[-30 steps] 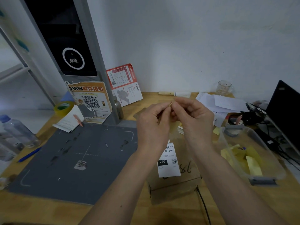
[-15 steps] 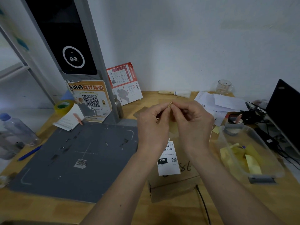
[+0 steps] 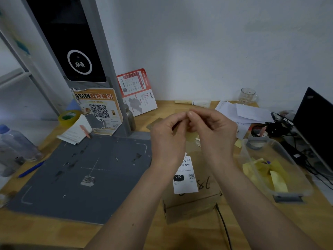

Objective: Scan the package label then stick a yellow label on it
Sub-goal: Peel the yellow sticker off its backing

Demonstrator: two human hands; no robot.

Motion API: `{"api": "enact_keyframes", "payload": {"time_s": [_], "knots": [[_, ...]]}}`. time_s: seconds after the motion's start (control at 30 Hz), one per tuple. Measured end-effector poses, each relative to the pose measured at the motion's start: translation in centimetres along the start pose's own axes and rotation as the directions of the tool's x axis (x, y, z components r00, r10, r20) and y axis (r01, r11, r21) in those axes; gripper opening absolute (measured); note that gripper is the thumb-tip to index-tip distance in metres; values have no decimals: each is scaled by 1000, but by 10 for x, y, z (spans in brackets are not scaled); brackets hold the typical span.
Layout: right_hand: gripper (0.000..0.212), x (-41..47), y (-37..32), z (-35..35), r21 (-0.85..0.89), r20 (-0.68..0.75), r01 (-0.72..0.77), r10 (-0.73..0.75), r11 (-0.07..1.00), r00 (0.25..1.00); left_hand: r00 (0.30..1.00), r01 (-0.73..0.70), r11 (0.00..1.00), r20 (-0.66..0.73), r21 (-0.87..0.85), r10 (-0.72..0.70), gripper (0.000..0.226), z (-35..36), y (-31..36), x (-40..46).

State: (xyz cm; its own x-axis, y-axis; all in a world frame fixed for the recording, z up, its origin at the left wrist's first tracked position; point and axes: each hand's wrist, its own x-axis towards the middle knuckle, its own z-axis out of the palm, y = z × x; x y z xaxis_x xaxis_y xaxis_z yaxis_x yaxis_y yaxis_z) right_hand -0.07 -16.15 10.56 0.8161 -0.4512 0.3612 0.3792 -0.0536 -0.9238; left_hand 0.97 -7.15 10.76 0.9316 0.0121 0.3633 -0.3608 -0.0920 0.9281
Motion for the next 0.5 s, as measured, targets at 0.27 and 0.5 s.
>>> {"api": "enact_keyframes", "payload": {"time_s": [0.27,0.5], "knots": [[15,6,0,-6,78,39,-60,57,995,998,1000,-2,1000,23,-28,3,23,3,0,0],[15,10,1,-6,50,32,-71,69,996,997,999,31,998,31,-61,-29,23,4,2,4]]}}
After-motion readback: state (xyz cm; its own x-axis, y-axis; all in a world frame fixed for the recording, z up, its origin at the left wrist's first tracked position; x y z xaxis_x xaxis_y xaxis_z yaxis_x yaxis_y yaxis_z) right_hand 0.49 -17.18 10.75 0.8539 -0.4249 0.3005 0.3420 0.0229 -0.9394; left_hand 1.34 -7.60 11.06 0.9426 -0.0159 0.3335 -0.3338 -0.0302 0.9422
